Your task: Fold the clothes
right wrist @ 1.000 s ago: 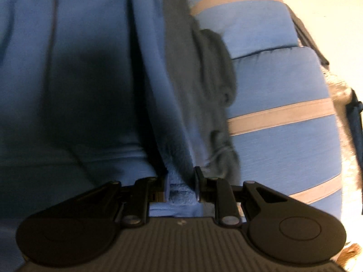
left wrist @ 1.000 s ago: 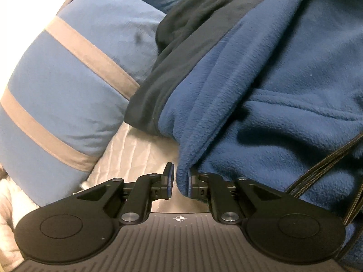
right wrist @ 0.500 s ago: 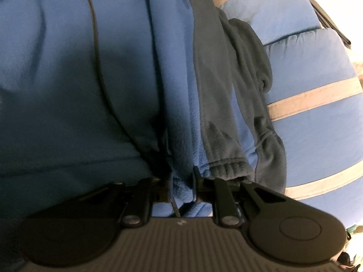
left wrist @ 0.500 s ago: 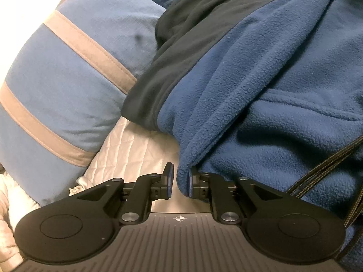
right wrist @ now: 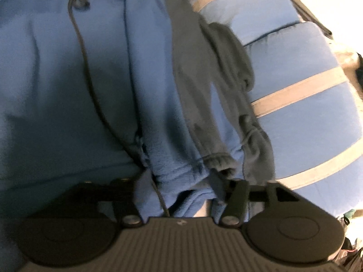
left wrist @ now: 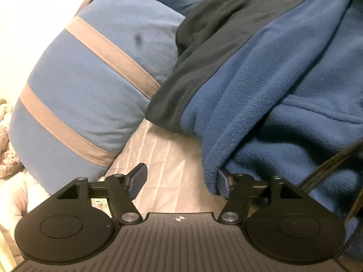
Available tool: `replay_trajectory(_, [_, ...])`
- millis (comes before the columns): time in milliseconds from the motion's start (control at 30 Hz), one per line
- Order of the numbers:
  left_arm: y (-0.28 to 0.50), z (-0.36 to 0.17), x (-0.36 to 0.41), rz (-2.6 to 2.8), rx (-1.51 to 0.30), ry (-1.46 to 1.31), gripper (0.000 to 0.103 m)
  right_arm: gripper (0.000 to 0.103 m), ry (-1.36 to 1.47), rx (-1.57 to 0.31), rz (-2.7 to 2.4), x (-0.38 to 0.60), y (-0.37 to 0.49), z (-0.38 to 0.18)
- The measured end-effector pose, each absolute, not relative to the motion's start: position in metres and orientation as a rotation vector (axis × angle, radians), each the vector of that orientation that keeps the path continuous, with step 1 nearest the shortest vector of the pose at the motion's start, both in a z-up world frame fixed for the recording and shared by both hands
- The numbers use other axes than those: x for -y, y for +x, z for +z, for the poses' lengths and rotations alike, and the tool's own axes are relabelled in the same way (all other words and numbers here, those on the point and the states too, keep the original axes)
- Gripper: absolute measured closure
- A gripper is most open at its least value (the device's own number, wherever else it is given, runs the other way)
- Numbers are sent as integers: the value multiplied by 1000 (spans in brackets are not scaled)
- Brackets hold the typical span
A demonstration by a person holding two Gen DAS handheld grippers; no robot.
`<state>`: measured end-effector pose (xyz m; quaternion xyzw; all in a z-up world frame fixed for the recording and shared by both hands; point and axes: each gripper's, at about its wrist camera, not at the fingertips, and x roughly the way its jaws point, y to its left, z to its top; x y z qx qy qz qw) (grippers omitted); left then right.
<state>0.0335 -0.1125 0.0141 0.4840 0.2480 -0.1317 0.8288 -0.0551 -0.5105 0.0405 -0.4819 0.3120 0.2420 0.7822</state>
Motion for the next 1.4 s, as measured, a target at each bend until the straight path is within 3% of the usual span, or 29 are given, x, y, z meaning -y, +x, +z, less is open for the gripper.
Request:
replay_trajectory(267, [23,20,109,-304,-511,1040,38,22,-1036,-626,499,525,-78,64])
replay_trajectory(367, [19,22,103,-298,-529,1046,33,19,-1028,-608,490,532,-89,74])
replay_trajectory(633, [6,56,67,-228,-581,960,32,3,-821,-603,497,547,-92,135])
replay_trajectory(900, [11,128,28,-188,-688,496,30,0,-426,-637,465,562,-63,213])
replay_trajectory(1067, [18,162,7,-210,-680,216,23,0,-269,-650,445,564,-49,247])
replay_trajectory(1400, [50,98,-8,-301,-804,-310,21,0,-266,-623,480,526,-51,243])
